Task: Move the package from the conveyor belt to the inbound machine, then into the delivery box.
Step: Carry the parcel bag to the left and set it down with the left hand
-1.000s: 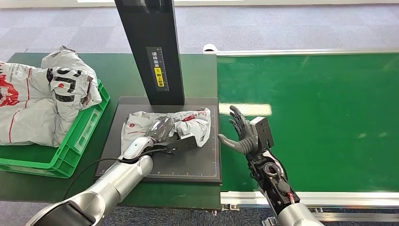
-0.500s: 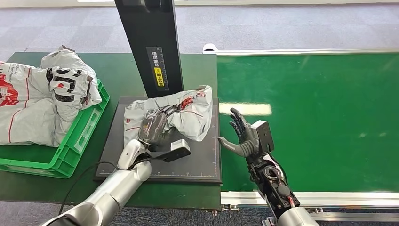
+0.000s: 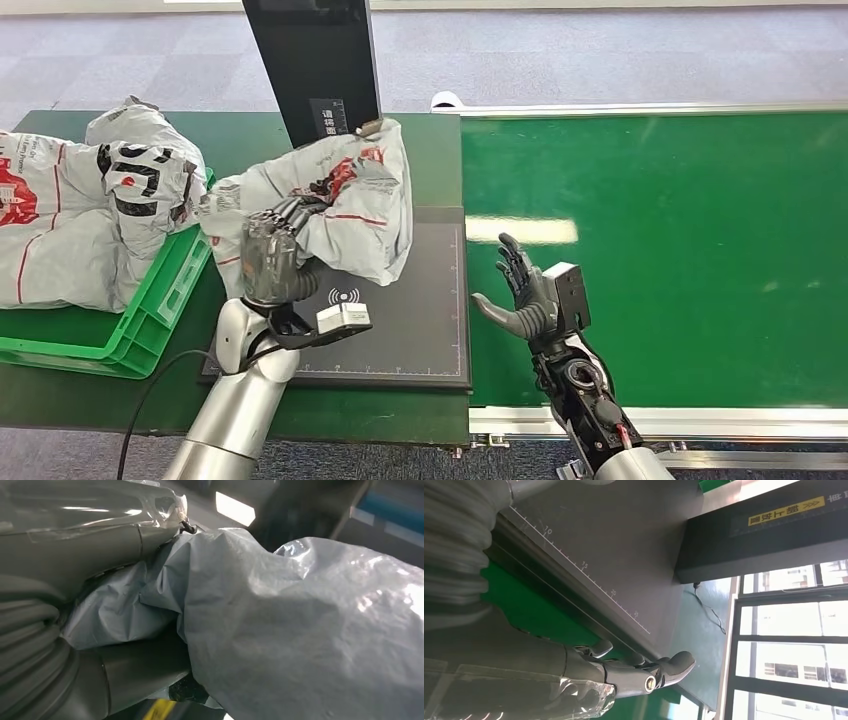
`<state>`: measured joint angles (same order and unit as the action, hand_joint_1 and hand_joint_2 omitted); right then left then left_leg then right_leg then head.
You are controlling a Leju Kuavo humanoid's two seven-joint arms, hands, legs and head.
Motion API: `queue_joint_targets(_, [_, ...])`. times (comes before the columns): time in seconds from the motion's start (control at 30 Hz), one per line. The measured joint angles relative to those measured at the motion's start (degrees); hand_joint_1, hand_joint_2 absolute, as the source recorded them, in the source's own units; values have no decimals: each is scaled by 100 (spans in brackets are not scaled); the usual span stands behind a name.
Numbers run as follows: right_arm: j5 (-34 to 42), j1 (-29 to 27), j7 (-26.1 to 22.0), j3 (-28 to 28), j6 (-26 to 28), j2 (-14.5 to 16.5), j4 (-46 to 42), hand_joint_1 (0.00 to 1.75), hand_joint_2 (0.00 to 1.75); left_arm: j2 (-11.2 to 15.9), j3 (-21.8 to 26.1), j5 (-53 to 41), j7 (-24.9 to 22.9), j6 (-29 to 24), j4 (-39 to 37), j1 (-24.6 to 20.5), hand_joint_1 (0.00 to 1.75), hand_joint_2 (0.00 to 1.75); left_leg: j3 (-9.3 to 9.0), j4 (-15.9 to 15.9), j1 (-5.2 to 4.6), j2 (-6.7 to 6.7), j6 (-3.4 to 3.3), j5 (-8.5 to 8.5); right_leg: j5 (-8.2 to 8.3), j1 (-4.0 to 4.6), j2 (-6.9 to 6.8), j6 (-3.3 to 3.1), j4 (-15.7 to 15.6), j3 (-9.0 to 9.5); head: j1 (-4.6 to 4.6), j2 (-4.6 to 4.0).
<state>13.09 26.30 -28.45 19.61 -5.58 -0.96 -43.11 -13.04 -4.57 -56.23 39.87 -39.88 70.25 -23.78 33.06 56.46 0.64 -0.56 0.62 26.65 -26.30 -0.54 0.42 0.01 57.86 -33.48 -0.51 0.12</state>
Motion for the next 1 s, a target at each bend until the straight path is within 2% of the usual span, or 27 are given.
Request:
queue_joint_targets(0.2, [25,-40,-7,-11,37,-31,-39,0,175,-68,82,-266,2,-3,1095,289,175,175,4,0,0,-1,0,1,0,0,-1,0,0,-3,0,1])
queue_joint_targets(0.37, [44,-93,-8,-11,54,-62,-102,0,175,-145,473,-931,2,-3,1882,360,175,175,3,0,0,-1,0,0,0,0,-1,0,0,-3,-1,1])
queue_joint_targets(0.5, [61,-160,-3,-15,95,-83,-212,0,175,-149,819,-1043,2,-3,2145,329,175,175,3,0,1,-2,0,0,0,1,-1,0,0,-3,-1,-1])
queue_joint_targets(0.63, [66,-349,42,-37,168,-114,-446,0,175,-77,1494,-1379,-84,-3,2070,2,175,175,3,-1,1,-2,0,-1,0,1,-1,0,0,-4,0,0])
queue_joint_targets(0.7, [57,-438,80,-51,195,-129,-571,0,175,50,1897,-1899,-609,-1,1733,-300,175,175,1,-1,1,-2,0,-2,0,1,-1,-1,0,-5,0,1])
queue_joint_targets(0.8, [26,-538,160,-78,234,-146,-741,0,175,471,2244,-2848,-2261,9,765,-831,175,175,-2,-1,4,3,5,-7,2,4,1,-3,1,-5,1,1])
queue_joint_targets(0.87, [10,-571,205,-91,238,-155,-810,0,175,822,2294,-3125,-3112,14,50,-1157,175,175,-2,-1,7,6,8,-10,5,7,3,-6,3,-6,0,0])
queue_joint_targets(1.0, [-30,-585,228,-104,219,-155,-855,0,175,1337,2246,-3180,-3951,61,-1067,-1608,175,175,1,-1,8,7,10,-11,5,8,4,-7,4,-7,2,0])
